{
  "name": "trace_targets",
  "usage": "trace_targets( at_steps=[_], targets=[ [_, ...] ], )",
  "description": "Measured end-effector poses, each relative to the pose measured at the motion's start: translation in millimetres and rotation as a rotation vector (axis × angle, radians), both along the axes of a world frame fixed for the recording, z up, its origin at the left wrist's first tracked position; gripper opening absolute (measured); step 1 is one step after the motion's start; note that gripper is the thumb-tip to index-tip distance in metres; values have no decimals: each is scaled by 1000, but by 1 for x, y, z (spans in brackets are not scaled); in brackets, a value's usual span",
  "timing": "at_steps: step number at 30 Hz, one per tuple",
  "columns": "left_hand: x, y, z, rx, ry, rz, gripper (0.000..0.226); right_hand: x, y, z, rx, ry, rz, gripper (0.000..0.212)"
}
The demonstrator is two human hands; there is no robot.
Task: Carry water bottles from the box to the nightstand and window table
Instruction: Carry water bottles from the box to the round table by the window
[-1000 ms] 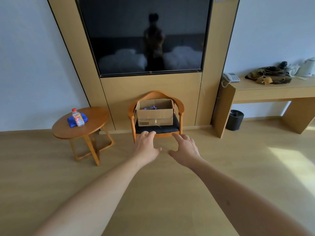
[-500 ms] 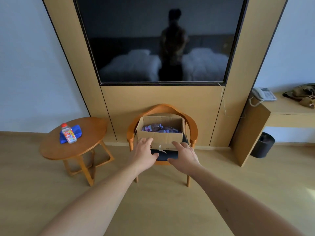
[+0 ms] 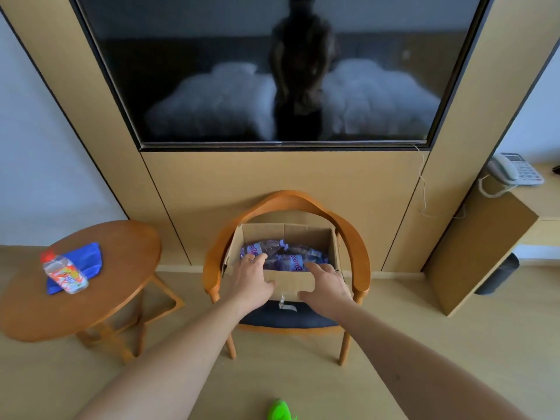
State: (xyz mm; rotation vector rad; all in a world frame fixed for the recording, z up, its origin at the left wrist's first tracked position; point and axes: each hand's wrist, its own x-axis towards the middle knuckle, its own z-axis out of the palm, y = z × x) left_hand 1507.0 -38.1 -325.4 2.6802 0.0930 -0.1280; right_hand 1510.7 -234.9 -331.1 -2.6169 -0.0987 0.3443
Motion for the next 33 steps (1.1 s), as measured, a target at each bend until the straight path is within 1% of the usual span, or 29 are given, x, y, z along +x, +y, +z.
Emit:
trace_targets(
  at_steps=[2, 6, 10, 15, 19, 22, 25, 28, 30, 33],
  targets=[
    [39, 9, -10, -19, 36, -4, 74, 44, 7, -1, 2, 31, -10, 77],
    [120, 27, -24, 3, 87, -20, 73, 126, 19, -5, -6, 49, -49, 75],
    [177, 41, -43, -7, 141, -19, 68, 176, 25, -26, -35, 123, -58, 77],
    [224, 47, -78, -16, 250, -13, 74, 228, 32, -63, -58, 231, -55, 78],
    [256, 44, -107, -29, 329, 6, 72, 262, 32, -98, -95, 335, -39, 77],
    [276, 39, -126, -25, 408, 17, 72, 283, 27, -128, -107, 448, -40, 77],
    [290, 34, -142, -7, 471, 22, 71, 299, 25, -152, -96, 562, -40, 78],
    [307, 32, -157, 24, 498, 30, 68, 319, 26, -172, -75, 646, -41, 73],
    [317, 32, -166, 54, 504, 15, 67, 329, 31, -182, -38, 670, -92, 71],
    [333, 36, -184, 73, 532, 21, 67, 345, 42, -203, 70, 729, -349, 74]
  ],
)
